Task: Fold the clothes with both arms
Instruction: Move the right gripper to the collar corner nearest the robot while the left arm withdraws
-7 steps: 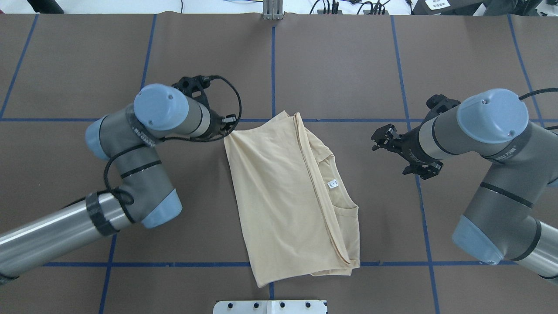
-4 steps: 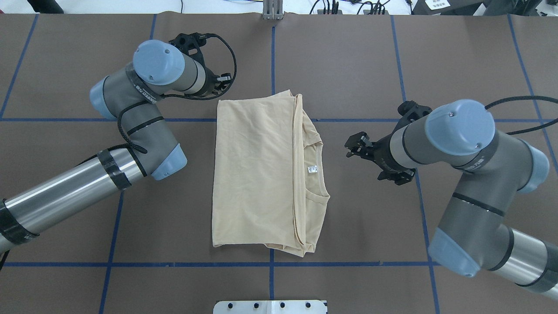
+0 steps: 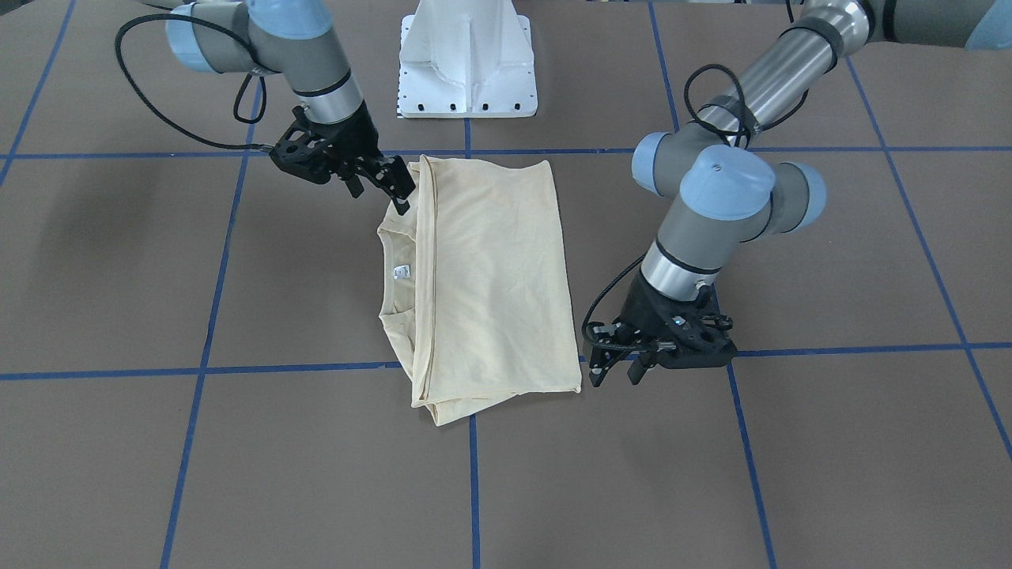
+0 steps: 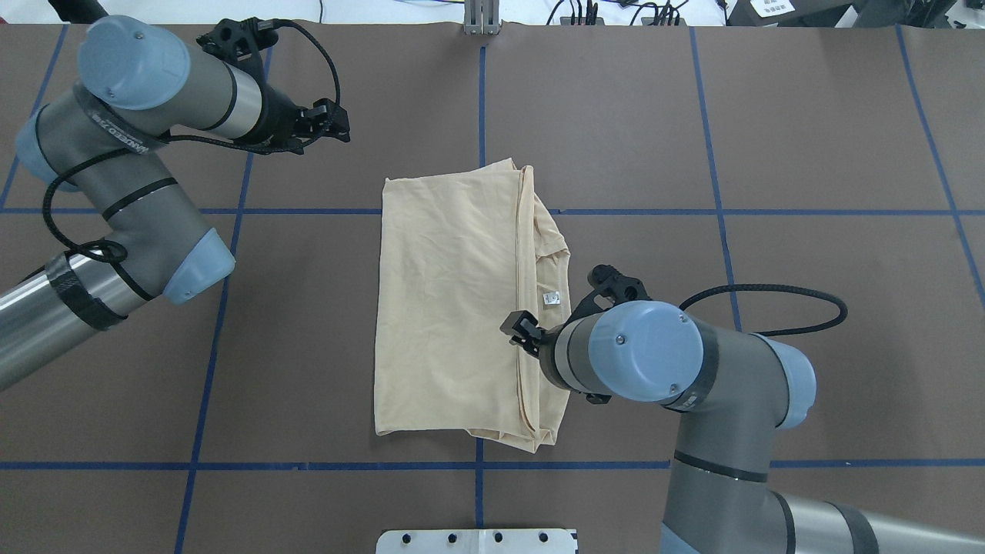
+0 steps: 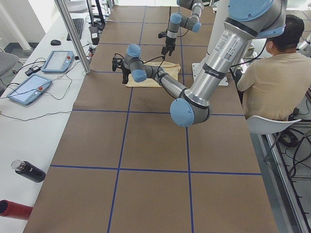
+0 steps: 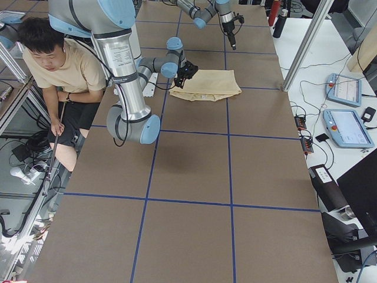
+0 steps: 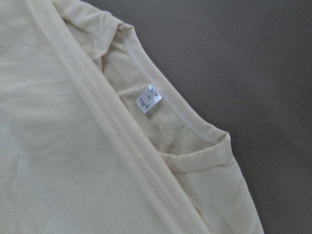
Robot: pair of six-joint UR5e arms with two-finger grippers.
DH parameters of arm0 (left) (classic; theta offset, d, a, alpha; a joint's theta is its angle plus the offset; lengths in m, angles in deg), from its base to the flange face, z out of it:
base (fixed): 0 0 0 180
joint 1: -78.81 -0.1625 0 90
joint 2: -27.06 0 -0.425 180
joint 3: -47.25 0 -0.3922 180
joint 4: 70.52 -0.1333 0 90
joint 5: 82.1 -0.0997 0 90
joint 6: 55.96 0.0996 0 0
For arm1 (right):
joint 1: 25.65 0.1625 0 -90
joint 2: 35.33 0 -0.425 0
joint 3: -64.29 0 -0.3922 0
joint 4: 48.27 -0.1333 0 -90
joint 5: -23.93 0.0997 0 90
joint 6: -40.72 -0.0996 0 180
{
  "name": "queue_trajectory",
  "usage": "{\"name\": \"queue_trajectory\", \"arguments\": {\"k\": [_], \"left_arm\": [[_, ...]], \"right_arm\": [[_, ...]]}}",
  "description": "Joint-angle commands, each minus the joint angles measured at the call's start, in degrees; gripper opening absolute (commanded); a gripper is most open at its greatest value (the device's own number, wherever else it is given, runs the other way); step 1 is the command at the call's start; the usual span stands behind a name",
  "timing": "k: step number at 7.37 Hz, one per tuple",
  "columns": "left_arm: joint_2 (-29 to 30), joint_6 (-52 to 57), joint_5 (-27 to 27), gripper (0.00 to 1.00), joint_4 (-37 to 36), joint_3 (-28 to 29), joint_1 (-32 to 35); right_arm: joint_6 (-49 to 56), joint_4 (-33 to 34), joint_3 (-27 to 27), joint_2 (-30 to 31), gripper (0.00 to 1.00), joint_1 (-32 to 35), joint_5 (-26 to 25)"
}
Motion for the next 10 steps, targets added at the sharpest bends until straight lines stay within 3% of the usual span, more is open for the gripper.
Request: {"name": "queue_trajectory", "arguments": {"k": [1, 5, 8, 10], "left_arm": [[-1.01, 0.08, 0.35, 0.79, -1.71, -2.96, 0.33], [-0.75, 0.08, 0.26, 0.79, -2.14, -3.05, 0.24], [-0.49, -0.09, 0.26, 0.79, -2.23, -3.13, 0.24], [-0.49, -0.09, 0.26, 0.79, -2.93, -3.57, 0.24]], "right_arm": [[-2.03, 0.3, 0.27, 0.21, 1.0, -5.14, -5.67], [-16.86, -0.31, 1.77, 1.88, 0.92, -7.0, -5.78], [-19.35, -0.41, 1.94, 2.41, 0.9, -8.41, -5.96], [-20.06, -0.41, 1.94, 2.5, 0.78, -8.85, -5.96]]}}
